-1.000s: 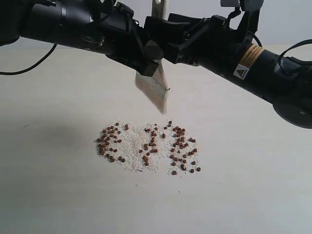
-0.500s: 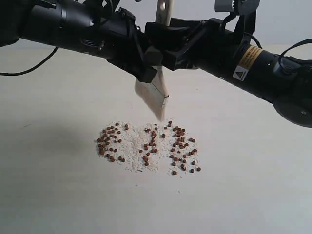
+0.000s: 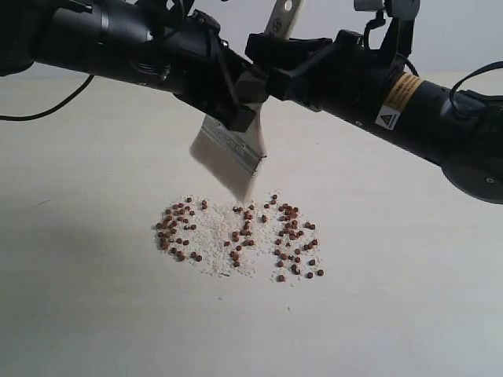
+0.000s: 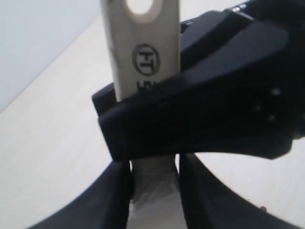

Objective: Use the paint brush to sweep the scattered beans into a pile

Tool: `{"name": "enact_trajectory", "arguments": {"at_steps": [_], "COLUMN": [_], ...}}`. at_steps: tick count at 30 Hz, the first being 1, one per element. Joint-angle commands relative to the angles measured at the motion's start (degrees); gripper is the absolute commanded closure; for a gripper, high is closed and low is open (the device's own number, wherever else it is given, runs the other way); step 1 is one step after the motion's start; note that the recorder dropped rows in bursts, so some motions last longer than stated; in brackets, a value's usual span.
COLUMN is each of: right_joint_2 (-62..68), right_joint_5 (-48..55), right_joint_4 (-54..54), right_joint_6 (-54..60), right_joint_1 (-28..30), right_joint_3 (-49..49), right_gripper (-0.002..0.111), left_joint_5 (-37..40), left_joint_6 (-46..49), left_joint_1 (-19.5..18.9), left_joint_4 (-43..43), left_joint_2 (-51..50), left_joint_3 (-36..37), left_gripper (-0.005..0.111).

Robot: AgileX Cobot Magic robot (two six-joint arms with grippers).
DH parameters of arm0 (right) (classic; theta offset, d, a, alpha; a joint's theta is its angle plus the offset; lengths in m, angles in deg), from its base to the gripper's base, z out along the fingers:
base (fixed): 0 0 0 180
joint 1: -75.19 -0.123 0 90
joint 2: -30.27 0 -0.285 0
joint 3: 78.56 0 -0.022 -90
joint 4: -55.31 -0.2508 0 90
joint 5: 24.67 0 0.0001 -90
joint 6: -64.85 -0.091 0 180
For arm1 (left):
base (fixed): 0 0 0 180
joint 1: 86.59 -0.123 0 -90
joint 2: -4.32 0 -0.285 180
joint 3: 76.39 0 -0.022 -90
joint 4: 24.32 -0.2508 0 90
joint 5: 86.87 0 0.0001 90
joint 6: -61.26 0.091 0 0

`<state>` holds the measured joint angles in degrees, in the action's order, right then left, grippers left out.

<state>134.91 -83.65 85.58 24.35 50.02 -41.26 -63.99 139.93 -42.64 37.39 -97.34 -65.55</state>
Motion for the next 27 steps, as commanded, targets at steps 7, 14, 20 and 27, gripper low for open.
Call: {"name": "enact_trajectory", "arguments": {"at_steps": [7, 14, 20, 27], "right_joint_2": [0.1, -0.1, -1.3, -9.9], "right_joint_5": [0.9, 3.4, 7.1, 18.9], "right_joint_4": [0.2, -3.6, -6.9, -17.9], "right_joint_6": [-0.8, 5.0, 10.6, 25.6], "right_joint_1": [-0.2, -0.2, -0.2, -0.2], "right_joint_3": [0.0, 0.0, 0.0, 0.0], "right_gripper": [0.108, 0.108, 0.108, 0.108], "left_joint_5": [-3.0, -5.5, -5.9, -5.6], "left_joint_6": [1.7, 3.8, 5.0, 5.1], "left_joint_1": [0.1, 0.1, 0.0, 0.0], "left_joint_4": [5.8, 6.3, 6.0, 1.7], "left_joint_2": [0.4, 0.4, 0.6, 0.7], "left_joint_3": [-0.5, -0.5, -0.5, -0.3], "left_gripper": [0.106, 0.063, 0.01, 0.01]}}
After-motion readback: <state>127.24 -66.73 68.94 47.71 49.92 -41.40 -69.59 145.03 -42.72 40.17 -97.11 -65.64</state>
